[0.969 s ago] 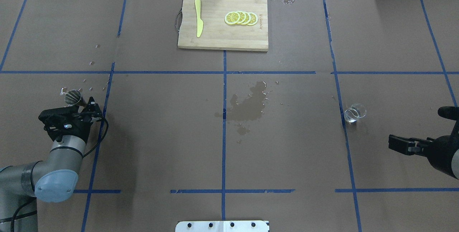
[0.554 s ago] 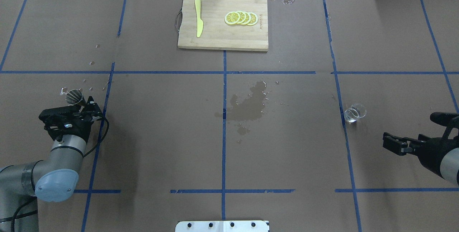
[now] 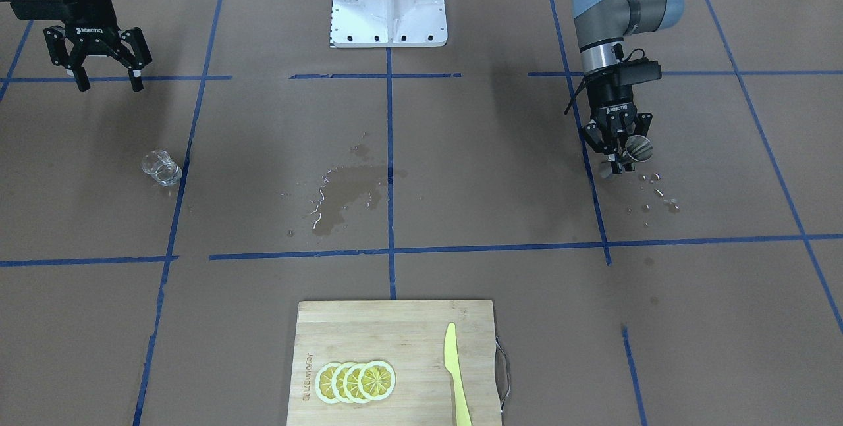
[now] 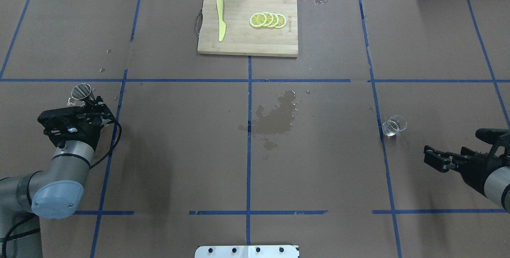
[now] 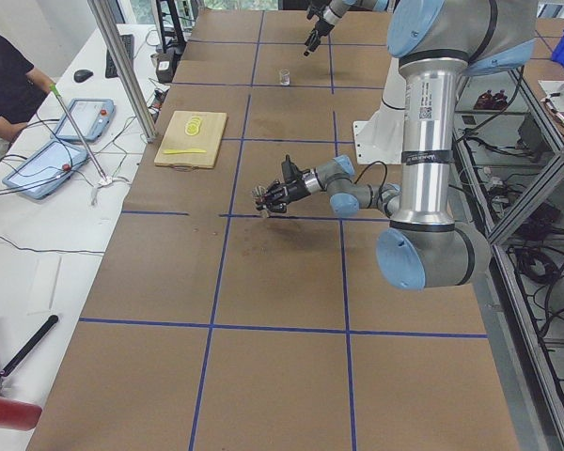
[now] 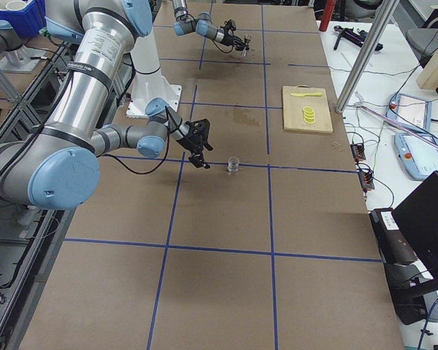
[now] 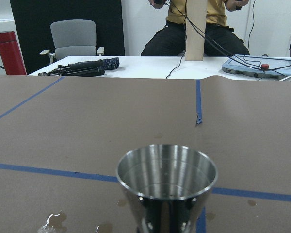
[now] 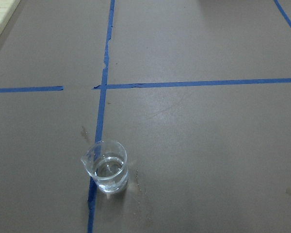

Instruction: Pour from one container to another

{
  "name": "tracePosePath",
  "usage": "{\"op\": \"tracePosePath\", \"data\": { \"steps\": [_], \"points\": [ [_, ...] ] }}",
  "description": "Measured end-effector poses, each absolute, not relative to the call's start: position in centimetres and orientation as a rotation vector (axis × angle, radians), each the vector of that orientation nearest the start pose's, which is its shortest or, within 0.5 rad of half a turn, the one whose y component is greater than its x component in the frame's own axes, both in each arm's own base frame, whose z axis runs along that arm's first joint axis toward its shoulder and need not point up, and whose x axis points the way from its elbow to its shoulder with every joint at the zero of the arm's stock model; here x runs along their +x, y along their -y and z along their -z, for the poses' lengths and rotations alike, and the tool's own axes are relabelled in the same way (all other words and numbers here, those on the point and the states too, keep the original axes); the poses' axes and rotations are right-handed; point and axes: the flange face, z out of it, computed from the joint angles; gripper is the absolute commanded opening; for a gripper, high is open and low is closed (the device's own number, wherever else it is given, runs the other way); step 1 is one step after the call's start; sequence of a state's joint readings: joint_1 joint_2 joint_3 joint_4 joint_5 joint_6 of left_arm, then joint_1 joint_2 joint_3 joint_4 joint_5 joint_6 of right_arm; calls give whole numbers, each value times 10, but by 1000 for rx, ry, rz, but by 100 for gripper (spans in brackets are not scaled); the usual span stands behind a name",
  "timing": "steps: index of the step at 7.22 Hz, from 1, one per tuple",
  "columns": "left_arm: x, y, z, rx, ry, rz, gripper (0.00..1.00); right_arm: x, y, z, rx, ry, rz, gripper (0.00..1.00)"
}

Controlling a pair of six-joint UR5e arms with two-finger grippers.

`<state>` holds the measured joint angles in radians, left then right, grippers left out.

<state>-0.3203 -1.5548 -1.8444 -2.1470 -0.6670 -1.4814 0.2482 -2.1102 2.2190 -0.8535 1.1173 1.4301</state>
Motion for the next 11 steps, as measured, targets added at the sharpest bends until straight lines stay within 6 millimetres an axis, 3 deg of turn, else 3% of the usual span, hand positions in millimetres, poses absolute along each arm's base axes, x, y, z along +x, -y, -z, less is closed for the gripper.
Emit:
{"op": "tracePosePath", "data": {
  "steps": [3, 5, 7, 9, 11],
  "points": [
    [369, 366, -407, 1047, -631, 554, 0, -271, 248, -507, 706, 758, -301, 100],
    [364, 365, -397, 1060, -693, 523, 0, -292, 254, -511, 794, 761, -253, 100],
    [360, 362, -388, 1092, -780, 505, 0, -330, 264, -513, 856, 754, -237, 100],
    [368, 363, -383, 1130, -762, 400, 0, -347, 268, -510, 879, 754, -218, 100],
    [394, 371, -382, 1152, -729, 347, 0, -350, 270, -520, 902, 720, -204, 100]
  ]
}}
